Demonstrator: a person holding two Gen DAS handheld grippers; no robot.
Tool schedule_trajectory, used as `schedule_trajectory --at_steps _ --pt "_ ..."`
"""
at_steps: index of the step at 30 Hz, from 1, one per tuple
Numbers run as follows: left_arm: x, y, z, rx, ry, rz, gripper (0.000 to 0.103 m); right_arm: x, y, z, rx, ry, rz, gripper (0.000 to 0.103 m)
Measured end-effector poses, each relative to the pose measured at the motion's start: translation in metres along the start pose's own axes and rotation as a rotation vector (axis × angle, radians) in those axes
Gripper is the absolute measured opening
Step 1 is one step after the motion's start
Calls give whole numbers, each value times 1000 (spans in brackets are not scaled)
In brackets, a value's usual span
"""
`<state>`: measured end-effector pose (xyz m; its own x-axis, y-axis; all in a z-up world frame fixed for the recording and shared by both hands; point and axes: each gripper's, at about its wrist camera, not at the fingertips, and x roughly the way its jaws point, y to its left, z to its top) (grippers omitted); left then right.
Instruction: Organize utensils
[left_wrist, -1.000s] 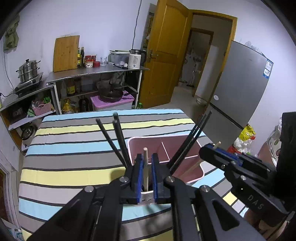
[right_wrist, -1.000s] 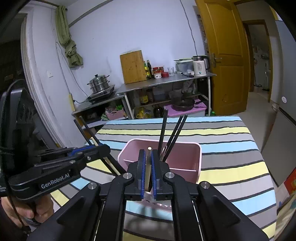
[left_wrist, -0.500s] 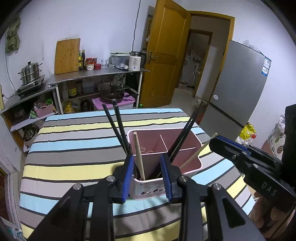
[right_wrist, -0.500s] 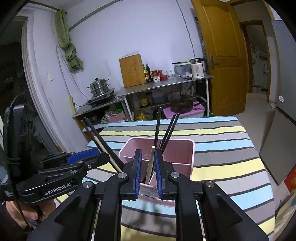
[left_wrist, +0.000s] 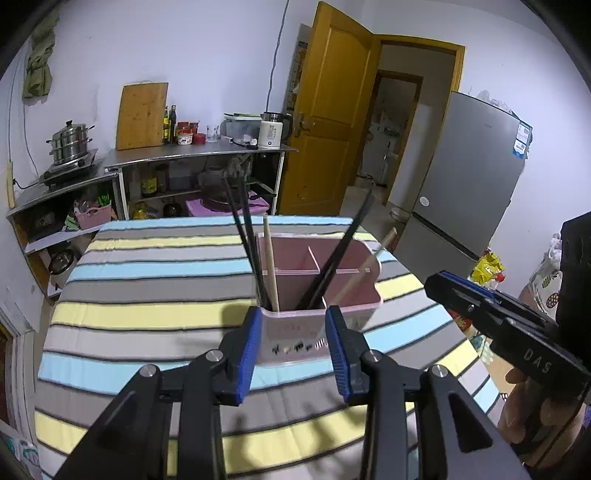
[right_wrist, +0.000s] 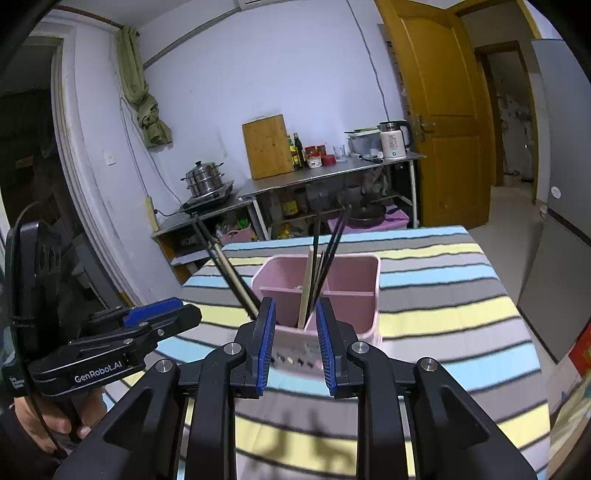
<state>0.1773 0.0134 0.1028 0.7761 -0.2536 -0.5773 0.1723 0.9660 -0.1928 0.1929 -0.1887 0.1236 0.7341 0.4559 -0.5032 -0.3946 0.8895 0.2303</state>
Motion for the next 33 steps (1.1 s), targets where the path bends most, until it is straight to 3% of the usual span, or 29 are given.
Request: schedule_trajectory --at_steps 14,22,33 --pt "-25 -14 -78 -22 10 46 37 -27 15 -71 -53 49 -36 24" --pt "-42 -17 -103 -28 -22 78 37 -40 21 -100 -57 62 -57 24" --pt "-49 -27 -123 10 -30 84 37 -45 28 -112 -64 65 -77 24"
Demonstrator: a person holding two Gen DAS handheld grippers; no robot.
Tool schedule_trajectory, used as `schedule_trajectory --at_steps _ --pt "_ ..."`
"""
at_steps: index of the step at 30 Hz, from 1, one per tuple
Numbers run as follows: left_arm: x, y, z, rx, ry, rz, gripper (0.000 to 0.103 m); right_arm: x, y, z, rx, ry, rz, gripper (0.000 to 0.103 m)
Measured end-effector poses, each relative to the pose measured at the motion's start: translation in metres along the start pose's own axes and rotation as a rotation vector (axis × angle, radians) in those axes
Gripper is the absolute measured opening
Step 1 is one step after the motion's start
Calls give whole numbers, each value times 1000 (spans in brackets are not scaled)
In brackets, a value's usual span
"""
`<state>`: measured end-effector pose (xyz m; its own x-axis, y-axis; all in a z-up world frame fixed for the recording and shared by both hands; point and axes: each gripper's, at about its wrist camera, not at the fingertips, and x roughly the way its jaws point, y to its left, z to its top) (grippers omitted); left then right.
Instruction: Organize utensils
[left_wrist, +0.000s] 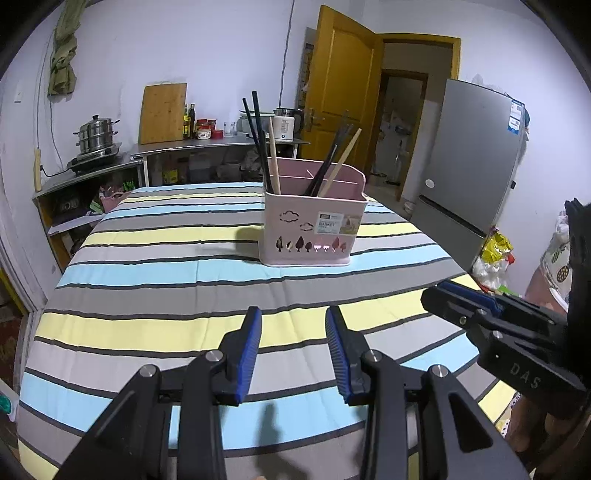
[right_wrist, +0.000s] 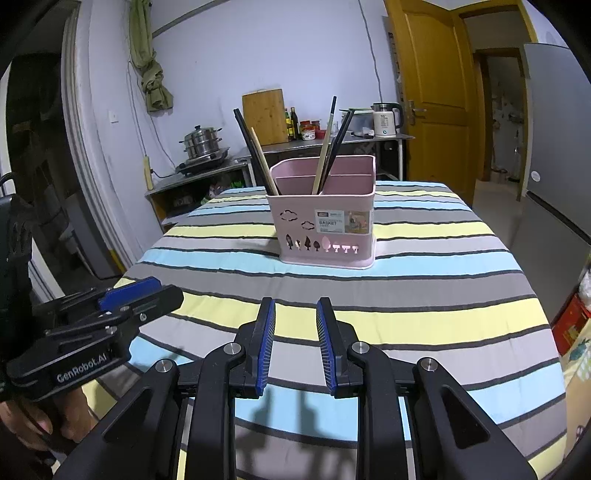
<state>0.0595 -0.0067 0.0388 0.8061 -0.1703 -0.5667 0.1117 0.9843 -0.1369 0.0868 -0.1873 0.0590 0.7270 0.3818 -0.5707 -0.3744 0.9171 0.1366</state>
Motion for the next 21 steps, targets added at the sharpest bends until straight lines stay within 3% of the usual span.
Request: schedule_trajectory --at_steps 21 --pt "-2 0 -4 -7 -3 12 37 -5 1 -6 -1 -13 -9 24"
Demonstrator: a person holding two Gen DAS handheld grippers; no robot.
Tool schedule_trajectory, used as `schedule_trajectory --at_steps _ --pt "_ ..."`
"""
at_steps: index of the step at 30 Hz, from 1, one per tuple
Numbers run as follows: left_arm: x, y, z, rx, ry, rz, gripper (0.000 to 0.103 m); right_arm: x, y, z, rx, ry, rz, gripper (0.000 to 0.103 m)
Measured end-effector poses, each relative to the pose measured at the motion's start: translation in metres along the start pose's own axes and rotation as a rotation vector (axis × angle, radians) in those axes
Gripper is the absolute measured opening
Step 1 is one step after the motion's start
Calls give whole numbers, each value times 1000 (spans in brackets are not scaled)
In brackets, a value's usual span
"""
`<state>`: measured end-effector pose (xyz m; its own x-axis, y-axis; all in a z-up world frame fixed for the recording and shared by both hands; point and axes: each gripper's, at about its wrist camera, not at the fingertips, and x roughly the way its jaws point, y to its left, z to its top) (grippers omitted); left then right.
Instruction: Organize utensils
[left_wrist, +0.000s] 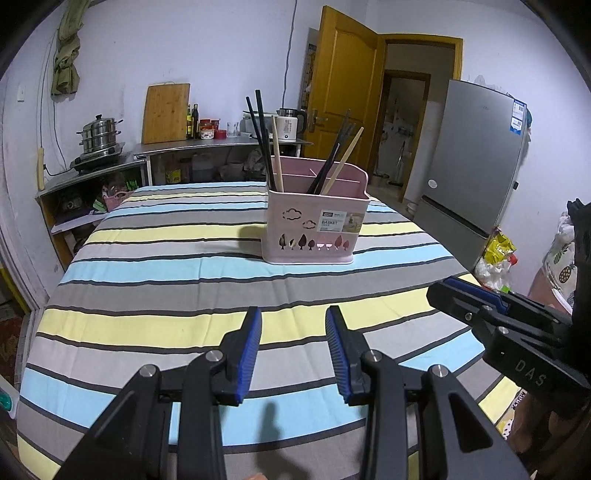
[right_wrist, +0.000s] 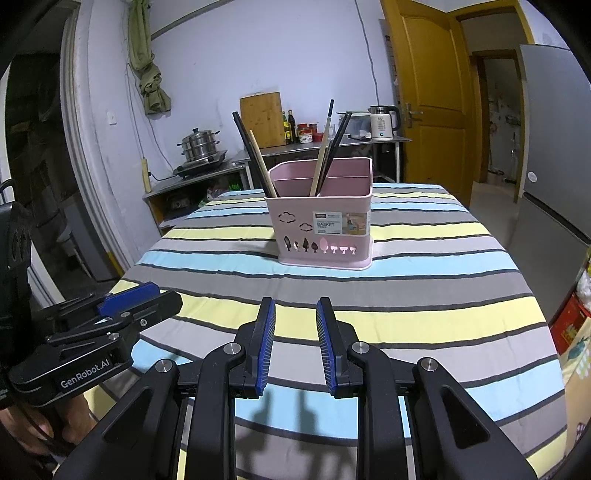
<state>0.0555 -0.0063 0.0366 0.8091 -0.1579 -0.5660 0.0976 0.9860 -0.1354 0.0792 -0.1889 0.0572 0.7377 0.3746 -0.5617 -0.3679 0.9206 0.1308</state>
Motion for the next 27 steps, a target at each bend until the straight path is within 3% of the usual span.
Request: schedule_trajectory --at_steps 27 --pt "2 4 -4 -7 15 9 37 1 5 -5 3 12 2 24"
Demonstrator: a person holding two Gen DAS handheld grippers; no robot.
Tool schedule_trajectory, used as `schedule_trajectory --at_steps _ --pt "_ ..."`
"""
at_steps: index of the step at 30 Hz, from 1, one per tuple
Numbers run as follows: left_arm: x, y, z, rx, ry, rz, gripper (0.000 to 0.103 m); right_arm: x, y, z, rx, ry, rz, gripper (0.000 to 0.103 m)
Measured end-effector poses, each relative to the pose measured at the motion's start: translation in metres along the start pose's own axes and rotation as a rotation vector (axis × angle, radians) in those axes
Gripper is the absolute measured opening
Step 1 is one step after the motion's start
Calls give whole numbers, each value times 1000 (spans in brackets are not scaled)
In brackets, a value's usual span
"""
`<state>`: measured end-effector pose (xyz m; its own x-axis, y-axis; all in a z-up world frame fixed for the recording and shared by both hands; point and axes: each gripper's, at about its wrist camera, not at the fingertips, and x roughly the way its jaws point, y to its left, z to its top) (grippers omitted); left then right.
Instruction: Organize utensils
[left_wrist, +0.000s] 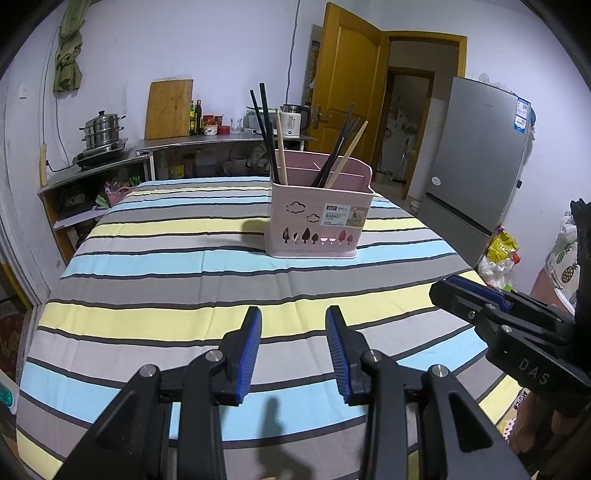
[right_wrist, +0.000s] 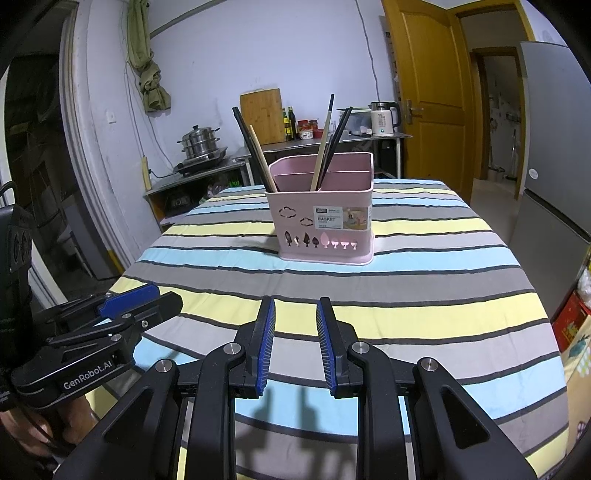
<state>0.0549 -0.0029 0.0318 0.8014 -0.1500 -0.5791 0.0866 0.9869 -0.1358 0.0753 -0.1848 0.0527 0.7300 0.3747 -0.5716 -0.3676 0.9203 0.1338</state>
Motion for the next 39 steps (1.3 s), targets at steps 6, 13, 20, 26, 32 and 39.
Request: schedule_trajectory --at_steps 6,13,20,26,32,39 --pt "0 0 -1 0 1 0 37 -1 0 0 3 1 -1 24" --pt "0 0 -1 5 1 3 38 -1 -1 0 2 1 0 24" --pt "-1 -1 -2 8 4 0 38 -1 -1 1 3 2 0 24" --pt "-1 -2 -4 17 8 6 38 -1 -1 0 5 5 2 24" --pt "-1 -5 -5 25 14 8 38 -1 -1 0 5 5 2 24" --pt "-2 -5 -5 27 15 10 38 -2 -1 0 5 5 2 24"
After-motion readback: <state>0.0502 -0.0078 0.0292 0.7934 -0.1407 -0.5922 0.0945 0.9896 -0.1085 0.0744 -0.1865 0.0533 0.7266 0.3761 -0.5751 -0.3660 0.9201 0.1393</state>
